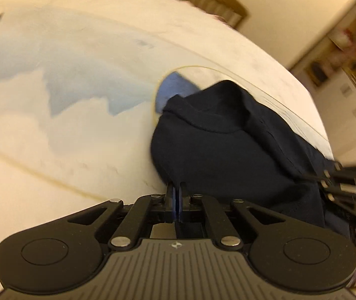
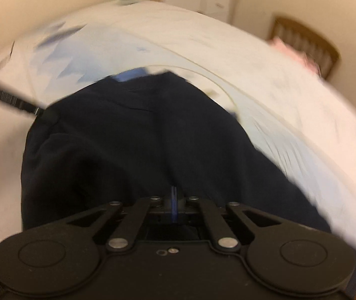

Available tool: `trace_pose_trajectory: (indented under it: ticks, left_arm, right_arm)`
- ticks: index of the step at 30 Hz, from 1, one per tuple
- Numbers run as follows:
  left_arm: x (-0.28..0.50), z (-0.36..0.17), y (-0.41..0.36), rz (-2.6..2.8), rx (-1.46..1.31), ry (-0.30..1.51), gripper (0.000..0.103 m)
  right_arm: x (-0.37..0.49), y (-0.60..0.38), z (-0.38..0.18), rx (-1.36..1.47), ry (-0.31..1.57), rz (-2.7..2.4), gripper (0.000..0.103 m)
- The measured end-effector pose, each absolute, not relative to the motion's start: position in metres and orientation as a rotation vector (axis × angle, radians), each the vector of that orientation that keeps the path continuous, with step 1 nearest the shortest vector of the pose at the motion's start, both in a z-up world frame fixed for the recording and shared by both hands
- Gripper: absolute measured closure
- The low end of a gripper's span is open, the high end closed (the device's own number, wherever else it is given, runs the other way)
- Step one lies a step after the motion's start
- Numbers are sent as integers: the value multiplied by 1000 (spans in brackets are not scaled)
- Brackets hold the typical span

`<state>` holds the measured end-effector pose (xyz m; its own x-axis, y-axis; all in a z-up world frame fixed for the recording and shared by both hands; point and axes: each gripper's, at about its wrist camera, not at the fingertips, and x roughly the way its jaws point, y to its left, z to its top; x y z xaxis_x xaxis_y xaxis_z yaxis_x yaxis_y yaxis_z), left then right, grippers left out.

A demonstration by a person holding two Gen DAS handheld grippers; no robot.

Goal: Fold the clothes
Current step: 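Carry the navy shirt over the white table with both grippers, then lower the shirt onto the table and open the left gripper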

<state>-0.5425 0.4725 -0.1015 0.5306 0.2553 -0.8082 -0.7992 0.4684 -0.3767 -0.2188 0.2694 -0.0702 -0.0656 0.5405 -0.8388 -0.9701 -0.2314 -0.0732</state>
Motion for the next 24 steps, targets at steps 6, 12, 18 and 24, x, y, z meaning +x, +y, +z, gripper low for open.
trace_pose_trajectory:
  ticks: [6,12,18,24]
  left_arm:
    - [-540,-99,491,549,-805,781,102]
    - [-535,-108,501,494,-859,824,100]
    - [-532,-107,490,513,-897,782,17]
    - [-514,-106,459,592,-939,774,15]
  right_arm:
    - [-225,291,-70,-937,589,1394,0]
    - [-198,291,-83,-924,698,1271,0]
    - [-177,279,-88,-913,707,1330,0]
    - [-160,270,-86,-935,695,1490,0]
